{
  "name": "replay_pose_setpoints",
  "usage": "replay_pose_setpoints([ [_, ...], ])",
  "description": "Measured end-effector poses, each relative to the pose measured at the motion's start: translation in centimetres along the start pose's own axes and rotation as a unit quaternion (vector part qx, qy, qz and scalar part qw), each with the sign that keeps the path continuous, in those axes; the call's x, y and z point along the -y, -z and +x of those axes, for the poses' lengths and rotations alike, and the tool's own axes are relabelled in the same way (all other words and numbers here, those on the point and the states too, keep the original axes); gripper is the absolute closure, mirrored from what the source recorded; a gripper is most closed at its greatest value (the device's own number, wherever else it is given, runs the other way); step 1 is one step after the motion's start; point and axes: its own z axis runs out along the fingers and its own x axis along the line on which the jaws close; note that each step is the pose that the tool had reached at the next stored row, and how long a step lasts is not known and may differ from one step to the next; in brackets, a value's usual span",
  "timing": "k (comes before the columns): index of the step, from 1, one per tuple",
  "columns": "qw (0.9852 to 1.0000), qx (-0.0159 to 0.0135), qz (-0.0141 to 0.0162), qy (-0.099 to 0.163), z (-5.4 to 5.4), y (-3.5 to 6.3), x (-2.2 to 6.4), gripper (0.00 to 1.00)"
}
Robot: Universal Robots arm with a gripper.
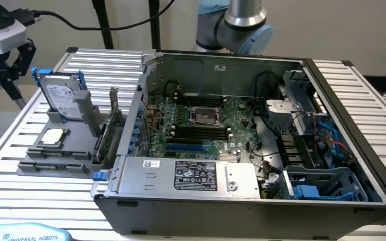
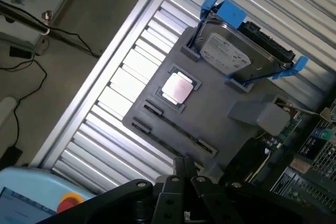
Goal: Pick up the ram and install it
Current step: 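Pick up the ram and move it above insertion slot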
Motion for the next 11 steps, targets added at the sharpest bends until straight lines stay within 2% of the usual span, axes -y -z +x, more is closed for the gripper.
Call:
replay_pose_setpoints([
  [3, 0.9996, -0.0011, -0.0002, 0.027, 0.0, -0.07, 0.0, 0.89],
  [6, 0.9985, -0.0022, -0.0004, 0.054, 0.0, -0.13, 0.0, 0.89],
  [11, 0.9951, -0.004, -0.0007, 0.099, 0.0, -0.26, 0.01, 0.89],
])
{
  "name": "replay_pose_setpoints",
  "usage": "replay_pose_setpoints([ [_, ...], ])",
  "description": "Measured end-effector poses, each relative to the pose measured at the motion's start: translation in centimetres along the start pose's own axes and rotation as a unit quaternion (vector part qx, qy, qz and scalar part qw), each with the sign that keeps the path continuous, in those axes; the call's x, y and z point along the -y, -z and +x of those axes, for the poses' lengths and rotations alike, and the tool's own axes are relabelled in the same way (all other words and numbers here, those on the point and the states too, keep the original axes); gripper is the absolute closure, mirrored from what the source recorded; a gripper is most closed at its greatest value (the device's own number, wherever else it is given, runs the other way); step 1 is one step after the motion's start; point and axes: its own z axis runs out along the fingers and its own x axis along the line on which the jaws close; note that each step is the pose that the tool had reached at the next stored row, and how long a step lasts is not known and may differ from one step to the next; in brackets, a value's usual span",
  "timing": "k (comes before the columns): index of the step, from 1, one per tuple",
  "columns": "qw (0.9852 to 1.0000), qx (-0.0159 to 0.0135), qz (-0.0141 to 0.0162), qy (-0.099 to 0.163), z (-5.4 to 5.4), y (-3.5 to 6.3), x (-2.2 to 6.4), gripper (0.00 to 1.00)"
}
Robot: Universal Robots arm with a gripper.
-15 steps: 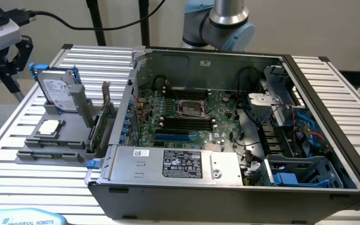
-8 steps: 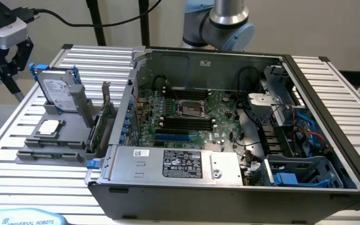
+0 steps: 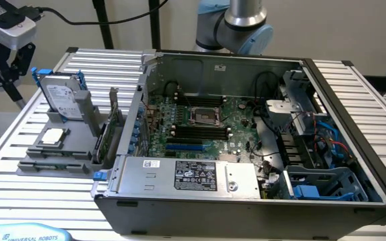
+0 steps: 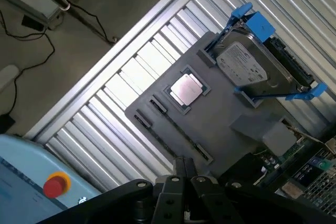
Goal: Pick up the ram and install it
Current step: 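Pick up the ram and move it above insertion slot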
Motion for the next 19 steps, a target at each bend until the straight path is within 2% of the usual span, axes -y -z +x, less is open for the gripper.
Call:
replay_pose_setpoints([
  [5, 0.999, -0.0018, -0.0004, 0.046, 0.0, -0.15, 0.01, 0.89],
  [9, 0.9966, -0.0032, -0.0006, 0.082, 0.0, -0.26, 0.02, 0.89],
  [14, 0.9919, -0.005, -0.001, 0.127, 0.0, -0.4, 0.01, 0.89],
  [19, 0.9851, -0.0068, -0.0013, 0.172, 0.0, -0.54, 0.02, 0.89],
])
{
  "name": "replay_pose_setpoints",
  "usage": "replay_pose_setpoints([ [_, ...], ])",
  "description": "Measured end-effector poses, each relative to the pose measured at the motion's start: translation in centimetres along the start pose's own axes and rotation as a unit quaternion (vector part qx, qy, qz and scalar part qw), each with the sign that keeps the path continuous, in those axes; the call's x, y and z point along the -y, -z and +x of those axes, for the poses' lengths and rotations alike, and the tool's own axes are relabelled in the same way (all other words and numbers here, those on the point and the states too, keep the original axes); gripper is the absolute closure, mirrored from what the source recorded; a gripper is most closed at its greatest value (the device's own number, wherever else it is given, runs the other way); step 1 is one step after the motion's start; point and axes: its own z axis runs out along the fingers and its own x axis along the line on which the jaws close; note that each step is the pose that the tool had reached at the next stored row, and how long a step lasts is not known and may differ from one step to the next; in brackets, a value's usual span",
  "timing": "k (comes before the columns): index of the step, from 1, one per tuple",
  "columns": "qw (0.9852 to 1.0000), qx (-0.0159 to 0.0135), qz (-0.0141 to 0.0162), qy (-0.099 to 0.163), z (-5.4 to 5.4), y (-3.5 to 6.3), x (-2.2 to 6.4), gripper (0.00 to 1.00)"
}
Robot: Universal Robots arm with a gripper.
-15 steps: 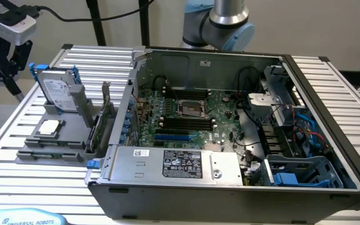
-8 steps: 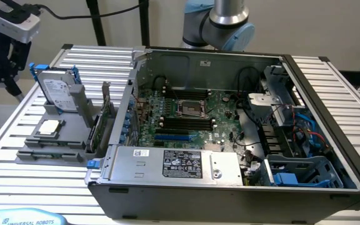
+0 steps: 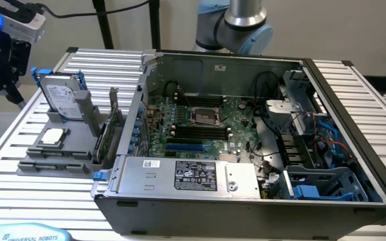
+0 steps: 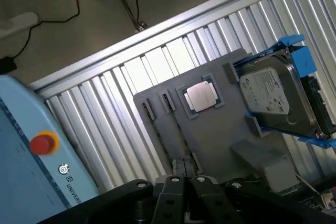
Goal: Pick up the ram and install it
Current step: 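Pick up the ram and move it above insertion slot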
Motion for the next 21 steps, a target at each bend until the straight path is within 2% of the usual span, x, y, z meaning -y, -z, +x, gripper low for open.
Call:
replay_pose_setpoints([
  [4, 0.9993, -0.0015, -0.0003, 0.037, 0.0, -0.11, 0.0, 0.89],
  [8, 0.9973, -0.0029, -0.0005, 0.073, 0.0, -0.23, 0.01, 0.89],
  [12, 0.994, -0.0043, -0.0008, 0.109, 0.0, -0.38, 0.01, 0.89],
  [17, 0.9885, -0.006, -0.0012, 0.151, 0.0, -0.65, 0.03, 0.89],
  [19, 0.9871, -0.0064, -0.0012, 0.16, 0.0, -0.78, 0.07, 0.89],
  [21, 0.9865, -0.0065, -0.0012, 0.164, 0.0, -0.92, 0.22, 0.89],
])
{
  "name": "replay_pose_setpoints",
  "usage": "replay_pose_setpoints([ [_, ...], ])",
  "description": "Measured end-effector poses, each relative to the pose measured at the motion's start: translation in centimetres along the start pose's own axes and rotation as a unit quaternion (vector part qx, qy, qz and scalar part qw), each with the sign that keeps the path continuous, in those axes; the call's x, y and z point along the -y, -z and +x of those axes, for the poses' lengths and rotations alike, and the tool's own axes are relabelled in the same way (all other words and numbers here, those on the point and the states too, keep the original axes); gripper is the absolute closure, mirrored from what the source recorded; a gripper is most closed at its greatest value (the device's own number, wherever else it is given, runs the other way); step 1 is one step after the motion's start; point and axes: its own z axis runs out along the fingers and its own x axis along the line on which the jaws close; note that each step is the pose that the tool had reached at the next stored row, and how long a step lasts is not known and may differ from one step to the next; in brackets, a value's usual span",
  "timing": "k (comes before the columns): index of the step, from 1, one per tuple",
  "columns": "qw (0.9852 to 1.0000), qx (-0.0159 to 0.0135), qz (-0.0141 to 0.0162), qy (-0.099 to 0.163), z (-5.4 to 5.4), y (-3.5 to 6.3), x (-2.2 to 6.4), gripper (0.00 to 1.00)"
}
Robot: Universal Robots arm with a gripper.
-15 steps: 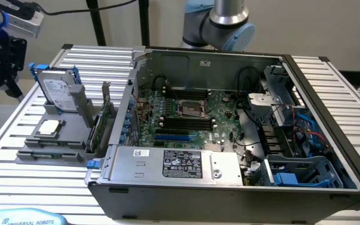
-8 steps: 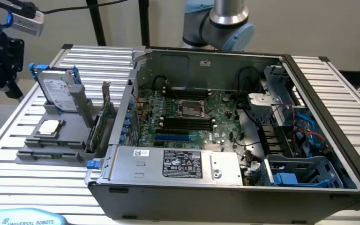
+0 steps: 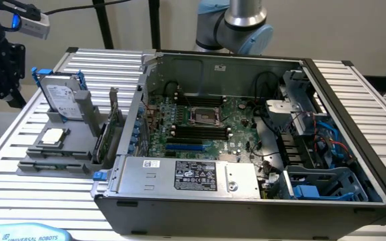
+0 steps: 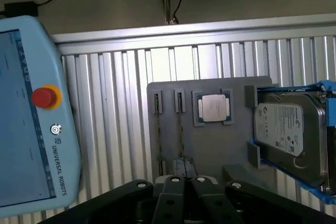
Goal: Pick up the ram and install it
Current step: 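Pick up the ram and move it above insertion slot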
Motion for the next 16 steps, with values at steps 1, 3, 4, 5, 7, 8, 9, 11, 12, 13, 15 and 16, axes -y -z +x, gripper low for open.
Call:
replay_pose_setpoints([
  [1, 1.0, 0.0, 0.0, 0.001, 0.1, -0.06, 0.12, 0.89],
  [3, 1.0, 0.0002, -0.0002, 0.001, 0.3, -0.19, 0.41, 0.89],
  [4, 1.0, 0.0003, -0.0006, 0.001, 0.5, -0.25, 0.58, 0.89],
  [5, 1.0, 0.0005, -0.0007, 0.001, 0.6, -0.35, 0.72, 0.89],
  [7, 1.0, 0.0008, -0.0009, 0.001, 0.8, -0.66, 0.9, 0.89],
  [8, 1.0, 0.0009, -0.0012, 0.001, 0.8, -0.82, 0.96, 0.89],
  [9, 1.0, 0.0009, -0.0014, 0.001, 0.9, -1.0, 1.0, 0.89],
  [11, 1.0, 0.0008, -0.0018, 0.001, 0.9, -1.36, 1.02, 0.89],
  [12, 1.0, 0.0009, -0.0019, 0.001, 0.9, -1.55, 1.04, 0.89],
  [13, 1.0, 0.0009, -0.0019, 0.001, 1.0, -1.73, 1.05, 0.89],
  [15, 1.0, 0.0009, -0.002, 0.002, 1.0, -2.08, 1.07, 0.88],
  [16, 1.0, 0.0008, -0.0021, 0.002, 1.0, -2.27, 1.08, 0.82],
])
